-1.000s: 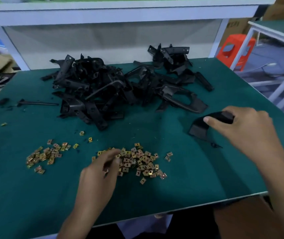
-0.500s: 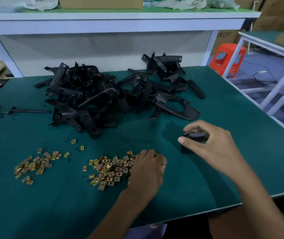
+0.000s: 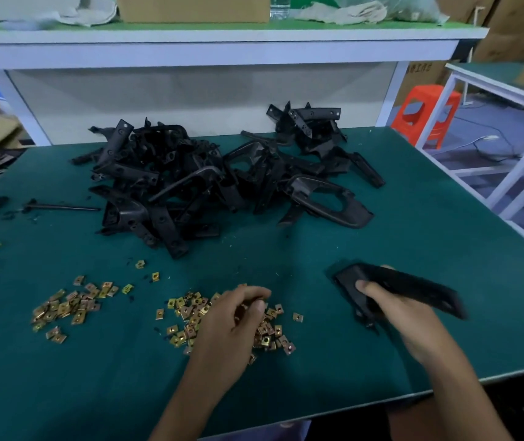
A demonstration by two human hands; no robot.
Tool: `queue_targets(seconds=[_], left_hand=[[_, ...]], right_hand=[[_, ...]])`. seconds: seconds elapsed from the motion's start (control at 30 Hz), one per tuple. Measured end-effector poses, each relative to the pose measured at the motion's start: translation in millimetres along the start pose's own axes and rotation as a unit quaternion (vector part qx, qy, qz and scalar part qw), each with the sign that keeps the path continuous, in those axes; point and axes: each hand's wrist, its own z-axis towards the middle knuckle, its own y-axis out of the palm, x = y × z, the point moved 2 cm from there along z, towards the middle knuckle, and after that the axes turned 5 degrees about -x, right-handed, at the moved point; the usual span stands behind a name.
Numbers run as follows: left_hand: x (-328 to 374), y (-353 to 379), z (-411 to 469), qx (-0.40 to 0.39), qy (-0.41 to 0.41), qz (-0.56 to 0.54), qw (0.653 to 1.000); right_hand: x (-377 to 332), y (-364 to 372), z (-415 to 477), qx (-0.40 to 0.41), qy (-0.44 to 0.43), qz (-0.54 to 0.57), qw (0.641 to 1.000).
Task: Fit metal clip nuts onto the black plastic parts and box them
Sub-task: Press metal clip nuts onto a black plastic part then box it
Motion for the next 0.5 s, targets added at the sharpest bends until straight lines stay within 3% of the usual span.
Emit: queue_targets(seconds=[0.1,0.17,0.33,0.5], left_hand=[[-0.2,0.4,-7.3,-0.021,-0.048,-0.115,0.992],[2.7,2.1,-9.0,-0.023,-0.066,-0.173,0.982],[10.7,8.2,-9.0,0.019,-0.085,-0.270,0.959],[11.9,12.7,-10.2,-0.003,-0.099,-0.302,0.948]], right_hand=[[5.7,37.7,-4.7,-0.041,0.050,0.318,0.946],[3.3,72.4,-8.8,-0.091,0.072,0.406,0.906],[2.7,119.1,-26.5,-0.167,0.065,0.497,0.849],[3.3,120.7,-27.2,-0.178,0.051,0.501,0.845]])
